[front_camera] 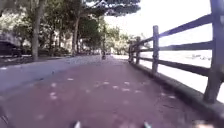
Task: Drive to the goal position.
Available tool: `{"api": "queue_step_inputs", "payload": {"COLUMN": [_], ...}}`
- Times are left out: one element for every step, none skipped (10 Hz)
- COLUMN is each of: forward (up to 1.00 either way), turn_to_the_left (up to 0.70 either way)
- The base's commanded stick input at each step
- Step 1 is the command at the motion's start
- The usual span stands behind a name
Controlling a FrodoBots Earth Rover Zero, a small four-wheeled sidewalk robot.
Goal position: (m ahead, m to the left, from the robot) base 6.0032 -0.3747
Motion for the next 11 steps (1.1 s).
{"api": "queue_step_inputs", "payload": {"forward": [0.7, 0.7, 0.7, 0.7, 0.7, 0.7, 0.7, 0.7, 0.7, 0.7, 0.7], "turn_to_the_left": [0.0, 0.0, 0.0, 0.0, 0.0, 0.0, 0.0, 0.0, 0.0, 0.0, 0.0]}}
